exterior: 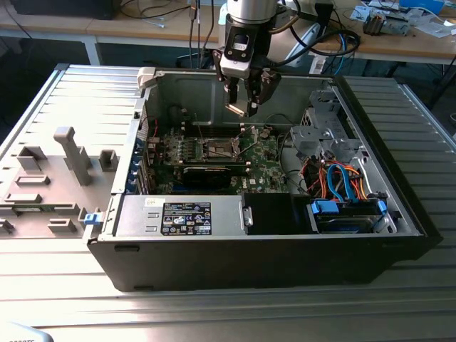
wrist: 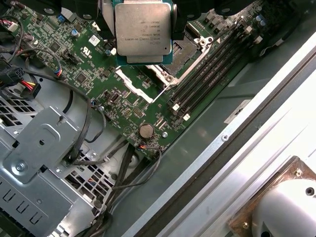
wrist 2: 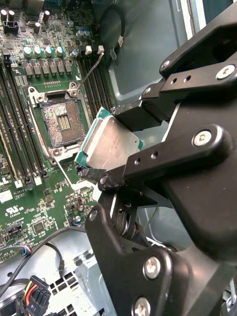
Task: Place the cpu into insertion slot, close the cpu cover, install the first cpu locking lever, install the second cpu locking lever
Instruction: 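Place the cpu into insertion slot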
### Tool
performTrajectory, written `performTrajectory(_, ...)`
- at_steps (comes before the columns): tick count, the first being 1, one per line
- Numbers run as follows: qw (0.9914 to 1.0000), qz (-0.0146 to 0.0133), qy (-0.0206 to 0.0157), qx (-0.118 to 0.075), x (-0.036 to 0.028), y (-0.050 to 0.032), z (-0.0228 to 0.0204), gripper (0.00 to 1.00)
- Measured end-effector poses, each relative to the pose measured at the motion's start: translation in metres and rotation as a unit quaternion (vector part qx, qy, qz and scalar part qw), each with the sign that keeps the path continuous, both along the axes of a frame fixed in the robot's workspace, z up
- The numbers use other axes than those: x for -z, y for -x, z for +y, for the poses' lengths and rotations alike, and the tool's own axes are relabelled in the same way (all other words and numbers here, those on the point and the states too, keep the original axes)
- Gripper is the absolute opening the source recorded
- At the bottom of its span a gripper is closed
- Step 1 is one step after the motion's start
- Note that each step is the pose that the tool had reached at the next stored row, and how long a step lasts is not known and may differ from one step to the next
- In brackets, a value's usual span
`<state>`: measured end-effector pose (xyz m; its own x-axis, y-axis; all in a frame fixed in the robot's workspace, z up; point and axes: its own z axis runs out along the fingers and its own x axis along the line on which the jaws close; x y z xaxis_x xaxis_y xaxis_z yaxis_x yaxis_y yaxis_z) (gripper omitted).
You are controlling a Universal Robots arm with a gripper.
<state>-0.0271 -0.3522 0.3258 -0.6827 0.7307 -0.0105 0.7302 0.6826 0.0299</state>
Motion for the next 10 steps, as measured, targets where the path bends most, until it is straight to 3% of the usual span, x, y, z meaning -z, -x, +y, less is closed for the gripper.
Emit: performTrajectory(10,0.99998,0.0000,0.0005,0.007,0.0000,0.0000,0.0000,0.55)
